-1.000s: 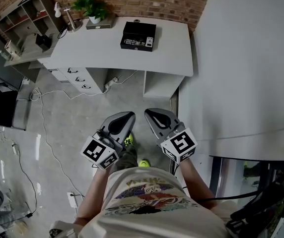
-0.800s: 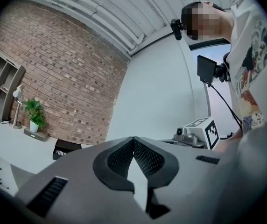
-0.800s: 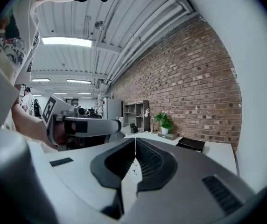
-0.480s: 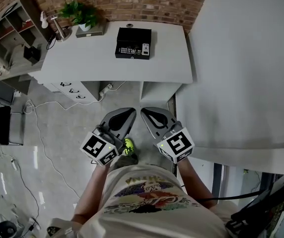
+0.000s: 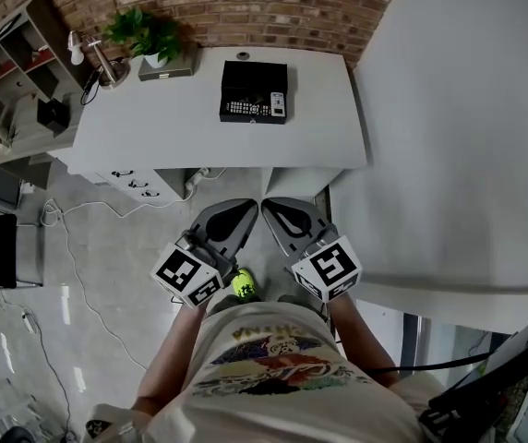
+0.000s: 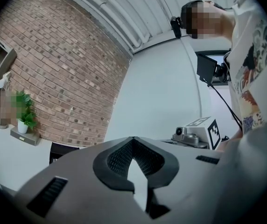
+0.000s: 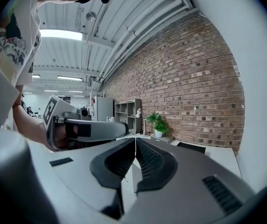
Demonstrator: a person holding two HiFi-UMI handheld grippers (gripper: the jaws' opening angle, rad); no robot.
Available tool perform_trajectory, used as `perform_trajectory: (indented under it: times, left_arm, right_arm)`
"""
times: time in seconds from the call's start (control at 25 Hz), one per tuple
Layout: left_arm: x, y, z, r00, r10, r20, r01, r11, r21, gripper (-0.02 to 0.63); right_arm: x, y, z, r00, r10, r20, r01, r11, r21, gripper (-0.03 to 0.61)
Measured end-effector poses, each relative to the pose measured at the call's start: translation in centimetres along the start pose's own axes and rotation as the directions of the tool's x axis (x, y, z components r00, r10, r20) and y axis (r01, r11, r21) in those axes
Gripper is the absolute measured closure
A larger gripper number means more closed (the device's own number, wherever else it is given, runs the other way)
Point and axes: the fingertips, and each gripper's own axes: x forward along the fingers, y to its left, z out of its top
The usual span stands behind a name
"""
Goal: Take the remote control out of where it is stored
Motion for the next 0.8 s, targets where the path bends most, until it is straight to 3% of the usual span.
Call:
perform_trajectory:
  times: [0.8]
  left_arm:
    - [1.4,5.9,0.2,1.0,0.022,-0.002,-0.022,1.0,-0.019,0.611]
  right_arm:
    - [4.3,-4.0,-0.8,0.996,-0.063,-0.062,0.062,0.998,-0.013,0.571]
